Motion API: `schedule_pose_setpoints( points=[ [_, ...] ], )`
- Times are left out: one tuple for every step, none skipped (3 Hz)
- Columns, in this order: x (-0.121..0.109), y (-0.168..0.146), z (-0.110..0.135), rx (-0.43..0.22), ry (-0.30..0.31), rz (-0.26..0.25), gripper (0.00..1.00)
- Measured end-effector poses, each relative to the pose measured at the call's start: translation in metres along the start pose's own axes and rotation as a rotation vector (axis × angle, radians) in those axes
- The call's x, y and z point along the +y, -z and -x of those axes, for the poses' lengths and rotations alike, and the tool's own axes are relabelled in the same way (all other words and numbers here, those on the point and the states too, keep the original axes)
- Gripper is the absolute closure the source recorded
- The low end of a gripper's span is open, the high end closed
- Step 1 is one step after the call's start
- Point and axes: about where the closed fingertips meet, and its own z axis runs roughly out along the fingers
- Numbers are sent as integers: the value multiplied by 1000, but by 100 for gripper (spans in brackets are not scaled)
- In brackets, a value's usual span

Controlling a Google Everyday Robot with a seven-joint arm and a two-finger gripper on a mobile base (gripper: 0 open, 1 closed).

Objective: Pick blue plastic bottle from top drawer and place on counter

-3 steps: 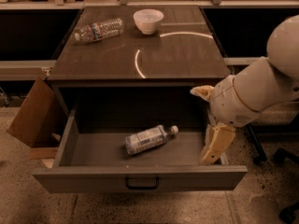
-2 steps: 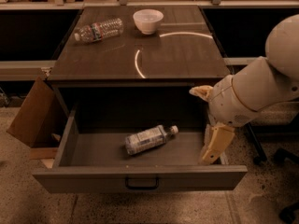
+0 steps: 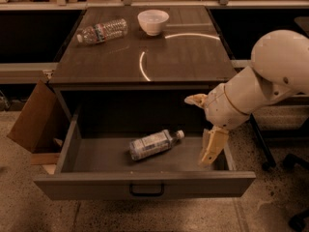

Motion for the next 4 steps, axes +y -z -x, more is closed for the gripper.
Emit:
schedule_pose_setpoints(
  points=[
    [-16,-28,-5,-5,51,19,0],
    [-36,-59,-9,-27,107,26,0],
    [-50,-83,-11,-35,144,37,0],
    [-63,-107,-16,-42,168,59,0]
  ],
)
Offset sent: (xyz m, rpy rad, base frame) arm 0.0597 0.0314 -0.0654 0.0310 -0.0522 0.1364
